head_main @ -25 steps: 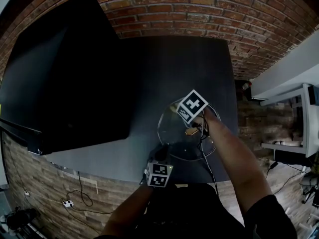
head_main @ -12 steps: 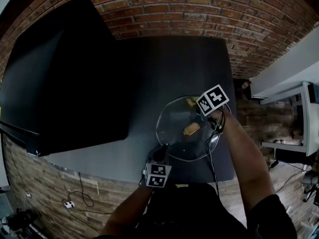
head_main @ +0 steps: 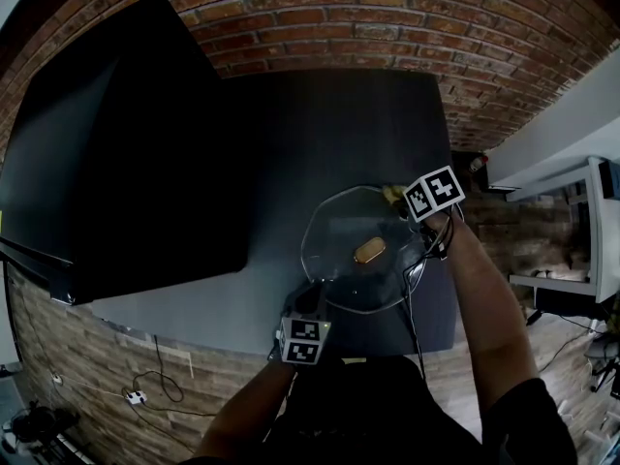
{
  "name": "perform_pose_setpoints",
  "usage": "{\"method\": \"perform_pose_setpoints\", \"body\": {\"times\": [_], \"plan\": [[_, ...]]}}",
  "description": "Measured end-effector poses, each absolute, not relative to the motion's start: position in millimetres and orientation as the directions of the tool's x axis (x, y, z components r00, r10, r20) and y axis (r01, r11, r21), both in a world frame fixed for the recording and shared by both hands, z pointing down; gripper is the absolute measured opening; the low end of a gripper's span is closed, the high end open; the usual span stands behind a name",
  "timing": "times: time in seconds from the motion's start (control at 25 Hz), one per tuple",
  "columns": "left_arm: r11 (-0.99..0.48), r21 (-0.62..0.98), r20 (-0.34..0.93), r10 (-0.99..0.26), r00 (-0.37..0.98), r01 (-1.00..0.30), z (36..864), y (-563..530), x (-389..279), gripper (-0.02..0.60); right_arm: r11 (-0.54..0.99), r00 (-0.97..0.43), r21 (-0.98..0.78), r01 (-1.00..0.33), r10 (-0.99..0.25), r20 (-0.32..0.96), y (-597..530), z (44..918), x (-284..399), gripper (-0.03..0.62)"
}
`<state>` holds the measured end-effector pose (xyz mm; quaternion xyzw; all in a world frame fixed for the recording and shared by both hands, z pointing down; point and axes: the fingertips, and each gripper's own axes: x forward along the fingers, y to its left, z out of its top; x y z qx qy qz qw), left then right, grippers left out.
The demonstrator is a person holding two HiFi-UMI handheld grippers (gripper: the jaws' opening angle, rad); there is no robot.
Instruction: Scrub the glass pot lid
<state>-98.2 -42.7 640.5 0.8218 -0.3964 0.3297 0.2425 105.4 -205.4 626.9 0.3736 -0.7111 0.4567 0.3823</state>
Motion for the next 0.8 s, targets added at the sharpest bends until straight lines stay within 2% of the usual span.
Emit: {"method": "perform_pose_setpoints", "body": {"times": [0.64, 0.8], "plan": [[-0.558, 0.129, 0.744, -0.492, 0.452, -0.82, 642, -42, -99, 0.032, 0.232, -0.406, -0.356, -0.905, -0.226, 0.886, -199, 632, 131, 0.041], [-0.555, 0.126, 0.738, -0.502, 0.452, -0.822, 641, -44, -98, 0.032, 0.267, -0.415, -0.344, -0.9, -0.286, 0.864, -201, 627, 129, 0.041]]}}
